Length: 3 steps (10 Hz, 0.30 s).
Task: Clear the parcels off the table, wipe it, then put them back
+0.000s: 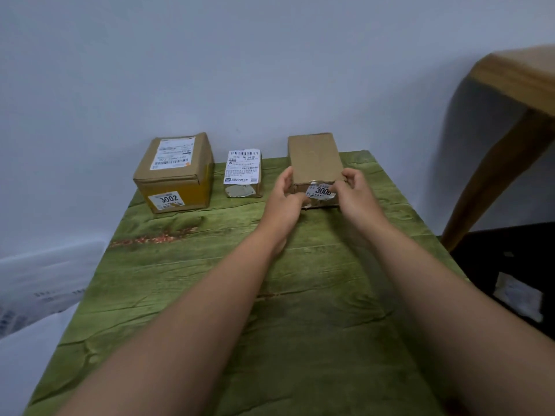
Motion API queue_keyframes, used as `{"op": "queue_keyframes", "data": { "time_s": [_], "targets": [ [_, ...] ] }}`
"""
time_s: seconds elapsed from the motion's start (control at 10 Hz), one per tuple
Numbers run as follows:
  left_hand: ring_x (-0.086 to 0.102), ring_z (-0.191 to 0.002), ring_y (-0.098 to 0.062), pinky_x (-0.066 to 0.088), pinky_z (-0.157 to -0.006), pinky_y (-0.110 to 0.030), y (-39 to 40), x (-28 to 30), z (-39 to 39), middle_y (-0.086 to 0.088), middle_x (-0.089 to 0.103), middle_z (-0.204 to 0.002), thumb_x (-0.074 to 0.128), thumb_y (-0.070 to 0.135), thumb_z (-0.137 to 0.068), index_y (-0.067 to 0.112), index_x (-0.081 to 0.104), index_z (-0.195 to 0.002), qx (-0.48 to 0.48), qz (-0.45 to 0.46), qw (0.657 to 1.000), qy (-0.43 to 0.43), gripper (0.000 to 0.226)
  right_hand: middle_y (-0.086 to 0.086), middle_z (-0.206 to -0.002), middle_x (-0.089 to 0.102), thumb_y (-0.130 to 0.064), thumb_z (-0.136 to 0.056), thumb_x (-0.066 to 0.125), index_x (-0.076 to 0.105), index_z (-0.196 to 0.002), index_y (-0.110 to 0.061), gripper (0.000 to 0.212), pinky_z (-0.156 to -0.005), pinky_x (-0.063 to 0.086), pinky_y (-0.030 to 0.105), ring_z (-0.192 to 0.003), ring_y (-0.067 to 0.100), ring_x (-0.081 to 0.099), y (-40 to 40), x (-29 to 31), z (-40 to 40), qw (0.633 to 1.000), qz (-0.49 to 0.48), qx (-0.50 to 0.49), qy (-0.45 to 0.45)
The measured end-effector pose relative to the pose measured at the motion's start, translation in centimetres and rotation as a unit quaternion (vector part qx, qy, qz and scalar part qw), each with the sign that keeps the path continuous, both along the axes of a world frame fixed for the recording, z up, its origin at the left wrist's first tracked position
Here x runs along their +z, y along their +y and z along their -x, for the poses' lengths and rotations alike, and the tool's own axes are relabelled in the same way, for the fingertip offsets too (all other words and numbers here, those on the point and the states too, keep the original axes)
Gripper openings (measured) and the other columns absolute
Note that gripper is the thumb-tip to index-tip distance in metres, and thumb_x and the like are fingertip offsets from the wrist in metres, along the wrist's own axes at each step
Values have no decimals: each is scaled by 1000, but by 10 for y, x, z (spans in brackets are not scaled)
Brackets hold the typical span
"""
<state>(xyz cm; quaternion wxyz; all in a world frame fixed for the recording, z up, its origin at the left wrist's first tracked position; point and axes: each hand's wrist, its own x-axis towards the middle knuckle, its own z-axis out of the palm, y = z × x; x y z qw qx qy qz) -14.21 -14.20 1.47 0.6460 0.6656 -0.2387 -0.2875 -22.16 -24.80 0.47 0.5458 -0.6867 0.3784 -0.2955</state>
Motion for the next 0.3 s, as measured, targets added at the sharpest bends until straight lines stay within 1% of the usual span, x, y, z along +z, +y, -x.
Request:
{"op": "queue_keyframes", "data": {
  "time_s": [0.1, 0.2, 0.3],
  "targets": [
    [50, -106, -2, 38, -69, -16, -9, 4, -1, 6, 36, -152, 48, -5, -88, 18, 18, -153, -11, 0, 999, 44, 75, -9, -105, 53, -20, -96, 50, 37, -137, -19, 44, -82, 34, 28, -99, 11, 50, -9, -1, -9, 1000, -26, 7, 8],
    [51, -99, -5, 36, -68, -16, -18, 4, -4, 13, 49, -131, 51, -1, -89, 17, 21, -151, -11, 1, 998, 68, 72, -4, -125, 52, -17, -94, 50, 27, -145, -19, 56, -91, 36, 30, -110, 15, 50, -14, -4, -13, 999, -38, 15, 4],
    [50, -106, -12, 37, -80, -22, -15, 5, 1, 12, 52, -120, 54, 4, -89, 17, 22, -151, -4, -18, 999, 50, 71, 0, -145, 44, -16, -94, 50, 21, -150, -21, 64, -99, 32, 30, -126, 18, 44, -10, -3, -10, 999, -38, -6, -3]
  ]
}}
